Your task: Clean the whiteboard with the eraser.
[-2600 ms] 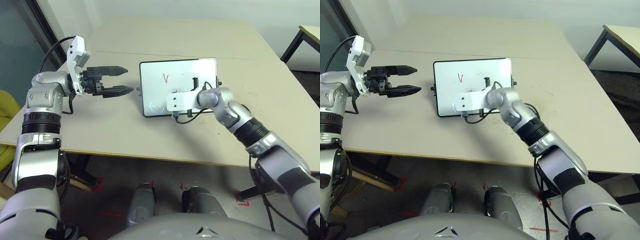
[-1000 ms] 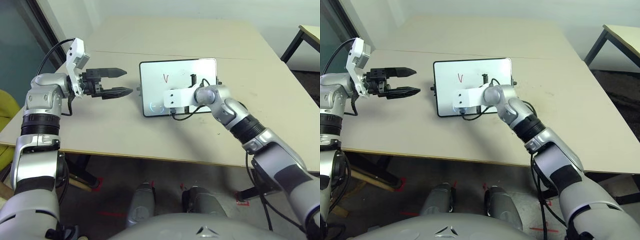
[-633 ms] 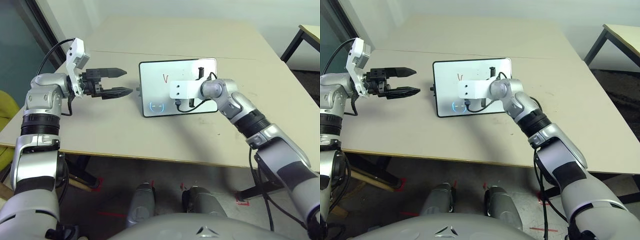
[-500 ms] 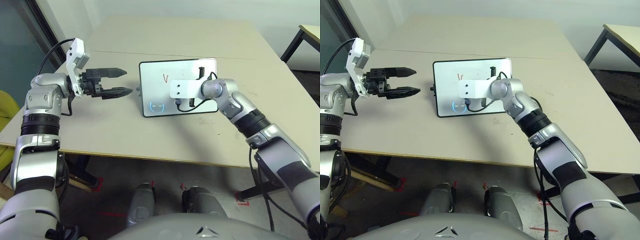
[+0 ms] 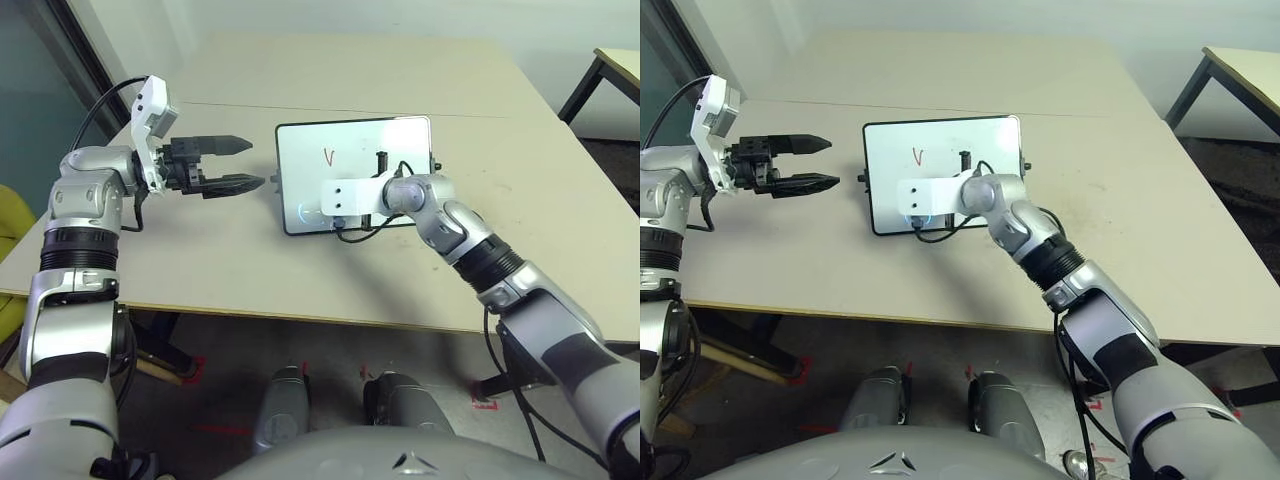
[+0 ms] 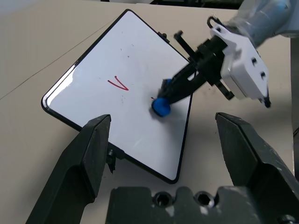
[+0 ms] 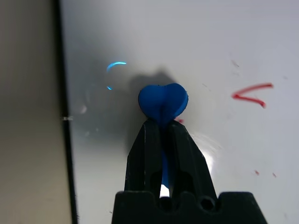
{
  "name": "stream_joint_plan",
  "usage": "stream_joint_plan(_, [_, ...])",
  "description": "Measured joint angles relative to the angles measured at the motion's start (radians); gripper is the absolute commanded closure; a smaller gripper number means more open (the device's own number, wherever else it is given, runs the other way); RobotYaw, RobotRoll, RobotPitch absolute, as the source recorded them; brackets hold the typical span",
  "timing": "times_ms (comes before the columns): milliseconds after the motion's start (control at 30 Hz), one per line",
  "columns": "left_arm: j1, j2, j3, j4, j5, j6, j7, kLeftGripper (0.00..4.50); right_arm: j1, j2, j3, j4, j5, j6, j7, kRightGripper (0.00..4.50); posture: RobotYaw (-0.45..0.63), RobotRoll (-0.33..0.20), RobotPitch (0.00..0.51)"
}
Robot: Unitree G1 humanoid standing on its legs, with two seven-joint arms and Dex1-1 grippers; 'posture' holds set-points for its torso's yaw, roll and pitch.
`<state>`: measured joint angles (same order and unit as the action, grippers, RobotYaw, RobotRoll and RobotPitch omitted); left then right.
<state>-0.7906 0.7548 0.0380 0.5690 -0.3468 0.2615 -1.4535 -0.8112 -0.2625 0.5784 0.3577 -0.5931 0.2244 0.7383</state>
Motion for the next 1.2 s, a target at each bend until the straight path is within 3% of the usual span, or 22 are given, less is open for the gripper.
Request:
stream_joint_plan(800, [0.0,0.0,0.0,0.0,0.0,0.0,0.007,0.0,-0.093,-0.028,-0.05,0.128,0.03,-0.051,-0.063,4.48,0.23,0.0,0.0])
stream_joint_plan(1200, [0.022,0.01,0.002,-0.001,-0.001,0.0,0.007,0.0,-0.108,-0.044,-0.112,0.008,0.094,0.006,0.017,4.48,0.23,0.0,0.0])
